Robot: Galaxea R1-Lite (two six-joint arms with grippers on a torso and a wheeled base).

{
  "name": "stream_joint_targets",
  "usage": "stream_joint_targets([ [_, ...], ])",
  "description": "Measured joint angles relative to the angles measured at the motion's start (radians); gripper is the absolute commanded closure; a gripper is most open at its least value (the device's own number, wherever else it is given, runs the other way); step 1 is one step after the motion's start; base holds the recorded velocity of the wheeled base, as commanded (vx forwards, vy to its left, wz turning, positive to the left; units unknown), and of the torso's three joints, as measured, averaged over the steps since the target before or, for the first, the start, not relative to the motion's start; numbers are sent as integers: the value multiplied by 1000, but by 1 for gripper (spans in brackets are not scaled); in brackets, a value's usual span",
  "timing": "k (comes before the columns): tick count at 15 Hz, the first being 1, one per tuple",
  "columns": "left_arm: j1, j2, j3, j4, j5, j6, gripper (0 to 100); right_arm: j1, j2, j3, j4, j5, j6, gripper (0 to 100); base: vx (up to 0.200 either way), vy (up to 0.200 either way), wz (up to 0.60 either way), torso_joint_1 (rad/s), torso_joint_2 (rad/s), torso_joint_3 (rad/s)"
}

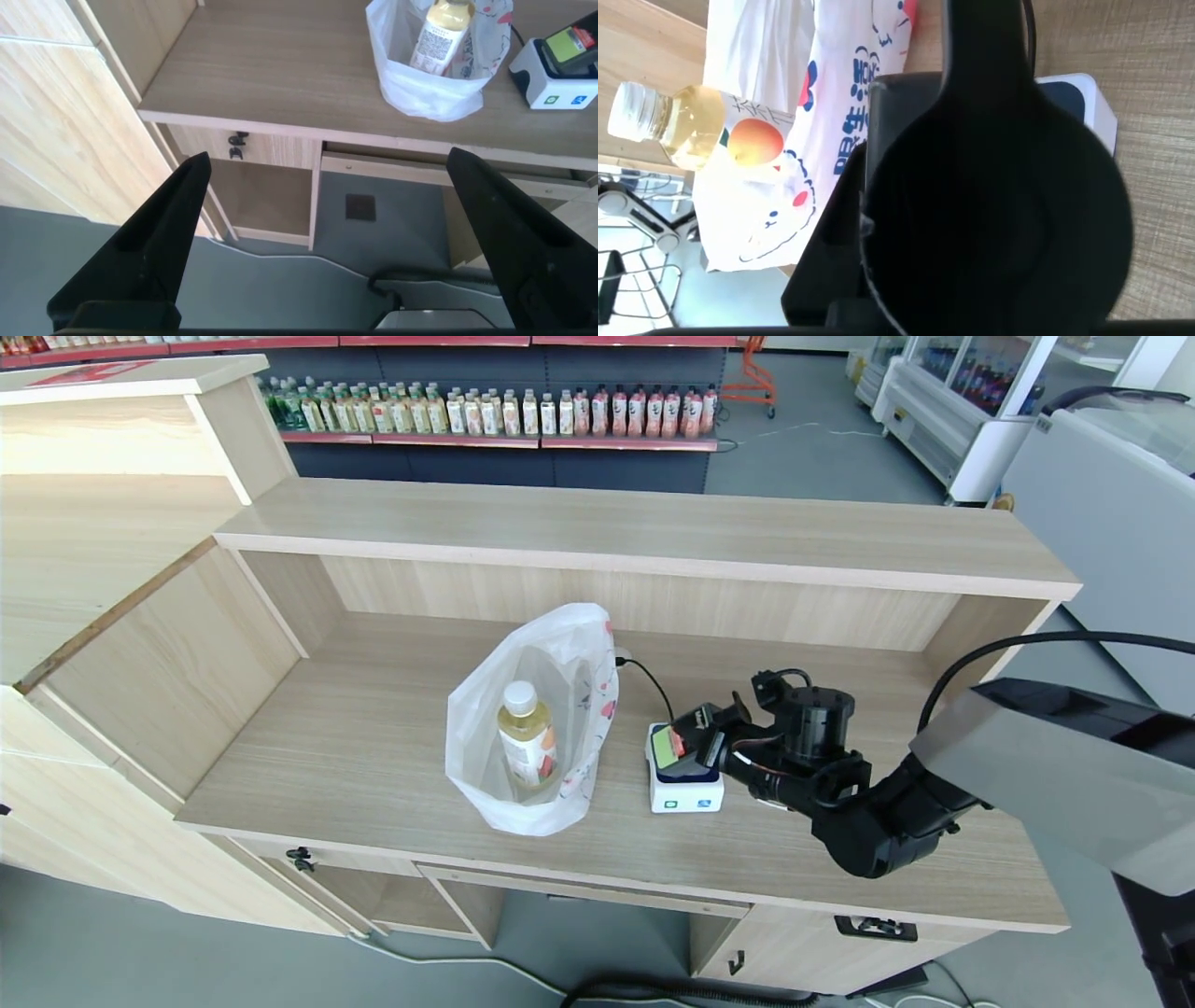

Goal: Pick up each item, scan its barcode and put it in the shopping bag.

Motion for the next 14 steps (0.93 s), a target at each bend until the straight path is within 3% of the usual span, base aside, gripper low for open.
stream_joint_targets([
  [7, 0, 0, 0, 0, 0, 2, 0, -3, -112, 14, 16, -2, -50, 100, 0, 0, 0, 0, 0, 0],
  [11, 0, 0, 0, 0, 0, 2, 0, -37, -358, 130, 141, -1, -420, 100, 0, 0, 0, 0, 0, 0],
  [14, 0, 0, 0, 0, 0, 3, 0, -60, -493, 289, 147, -1, -500, 100, 200, 200, 0, -1, -1, 1],
])
